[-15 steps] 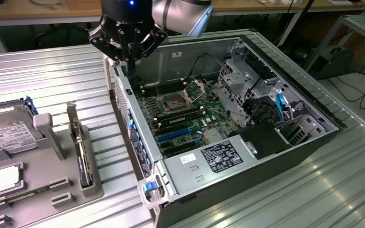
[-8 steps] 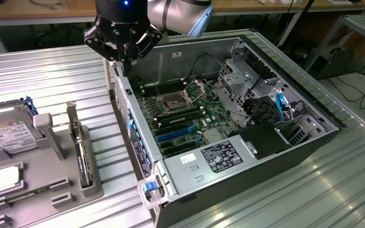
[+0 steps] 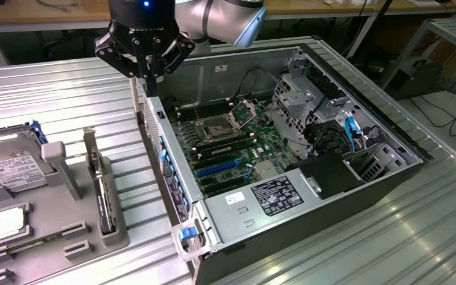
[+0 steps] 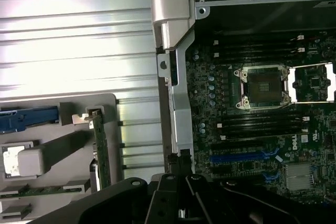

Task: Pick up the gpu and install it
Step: 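Reach for the gpu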

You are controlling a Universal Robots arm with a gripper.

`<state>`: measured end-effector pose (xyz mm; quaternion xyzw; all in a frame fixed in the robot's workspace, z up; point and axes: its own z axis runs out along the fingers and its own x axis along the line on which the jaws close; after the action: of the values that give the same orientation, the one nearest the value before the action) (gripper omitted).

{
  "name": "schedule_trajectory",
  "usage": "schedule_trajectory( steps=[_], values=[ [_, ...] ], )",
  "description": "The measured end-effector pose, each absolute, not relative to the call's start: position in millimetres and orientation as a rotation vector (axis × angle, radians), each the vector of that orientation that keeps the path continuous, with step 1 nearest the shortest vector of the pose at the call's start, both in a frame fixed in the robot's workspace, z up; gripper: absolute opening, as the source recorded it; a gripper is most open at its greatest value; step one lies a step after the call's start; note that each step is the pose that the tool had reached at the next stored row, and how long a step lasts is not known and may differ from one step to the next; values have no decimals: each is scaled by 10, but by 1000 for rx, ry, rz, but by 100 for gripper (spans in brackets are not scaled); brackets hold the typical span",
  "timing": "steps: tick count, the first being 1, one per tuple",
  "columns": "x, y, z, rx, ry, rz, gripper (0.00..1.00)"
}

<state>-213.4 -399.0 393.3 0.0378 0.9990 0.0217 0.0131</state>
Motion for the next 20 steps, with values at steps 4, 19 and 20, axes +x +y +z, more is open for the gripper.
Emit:
schedule_trajectory(
  steps=[4, 19, 20],
  values=[
    [-2180, -3990, 3933, 118, 3112, 68, 11],
    [-2395, -3989, 3933, 118, 3113, 68, 11],
    [-2409, -3989, 3933, 118, 3112, 68, 11]
  ],
)
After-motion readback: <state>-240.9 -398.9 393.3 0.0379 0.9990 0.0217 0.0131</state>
